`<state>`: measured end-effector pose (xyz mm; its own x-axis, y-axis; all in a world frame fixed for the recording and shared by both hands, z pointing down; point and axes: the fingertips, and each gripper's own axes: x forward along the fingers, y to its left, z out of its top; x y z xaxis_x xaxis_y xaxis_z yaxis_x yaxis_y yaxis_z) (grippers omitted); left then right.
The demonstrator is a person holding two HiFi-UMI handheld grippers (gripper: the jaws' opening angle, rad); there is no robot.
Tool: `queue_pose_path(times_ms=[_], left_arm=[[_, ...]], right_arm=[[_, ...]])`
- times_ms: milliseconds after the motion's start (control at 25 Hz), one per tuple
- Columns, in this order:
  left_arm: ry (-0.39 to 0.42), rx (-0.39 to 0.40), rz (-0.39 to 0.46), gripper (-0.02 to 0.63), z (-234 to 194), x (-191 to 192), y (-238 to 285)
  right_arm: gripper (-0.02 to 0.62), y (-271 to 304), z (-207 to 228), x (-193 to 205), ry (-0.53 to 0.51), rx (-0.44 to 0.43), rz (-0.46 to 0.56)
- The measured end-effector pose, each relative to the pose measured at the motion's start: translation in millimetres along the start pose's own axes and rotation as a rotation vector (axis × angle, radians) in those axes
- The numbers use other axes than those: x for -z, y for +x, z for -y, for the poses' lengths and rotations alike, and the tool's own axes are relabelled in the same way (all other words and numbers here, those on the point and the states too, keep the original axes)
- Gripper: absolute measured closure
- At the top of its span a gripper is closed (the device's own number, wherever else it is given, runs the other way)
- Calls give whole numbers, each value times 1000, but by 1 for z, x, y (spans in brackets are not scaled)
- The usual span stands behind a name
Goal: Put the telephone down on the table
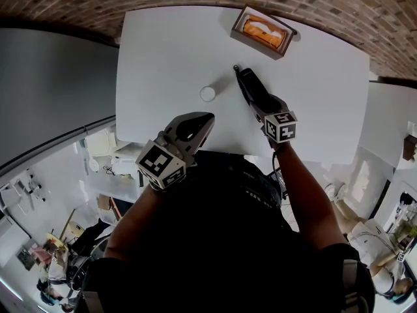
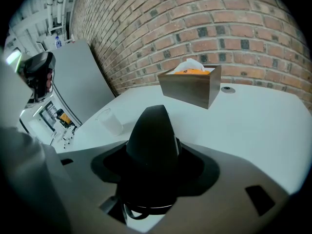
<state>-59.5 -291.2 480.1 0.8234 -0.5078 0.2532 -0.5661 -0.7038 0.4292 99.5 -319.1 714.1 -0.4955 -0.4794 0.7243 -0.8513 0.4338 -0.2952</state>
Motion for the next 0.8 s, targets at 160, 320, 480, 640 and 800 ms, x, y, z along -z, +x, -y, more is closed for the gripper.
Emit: queue_pose_path(times_ms=[160, 320, 480, 640, 800], left_arm=[[-4, 2, 1, 600, 1, 1, -2], [-1, -2, 4, 600, 2, 1, -1], [4, 3, 5, 600, 4, 0, 0], [-1, 5, -1, 600, 6, 2, 2], [-10, 6, -6, 600, 9, 3, 5]], right_arm=[[318, 2, 1, 8, -5, 7, -20], [318, 5, 2, 17, -4, 5, -42], [318, 7, 2, 23, -13, 8, -61], [319, 9, 4, 26, -40, 11, -78], [318, 12, 7, 32, -60, 17, -97]])
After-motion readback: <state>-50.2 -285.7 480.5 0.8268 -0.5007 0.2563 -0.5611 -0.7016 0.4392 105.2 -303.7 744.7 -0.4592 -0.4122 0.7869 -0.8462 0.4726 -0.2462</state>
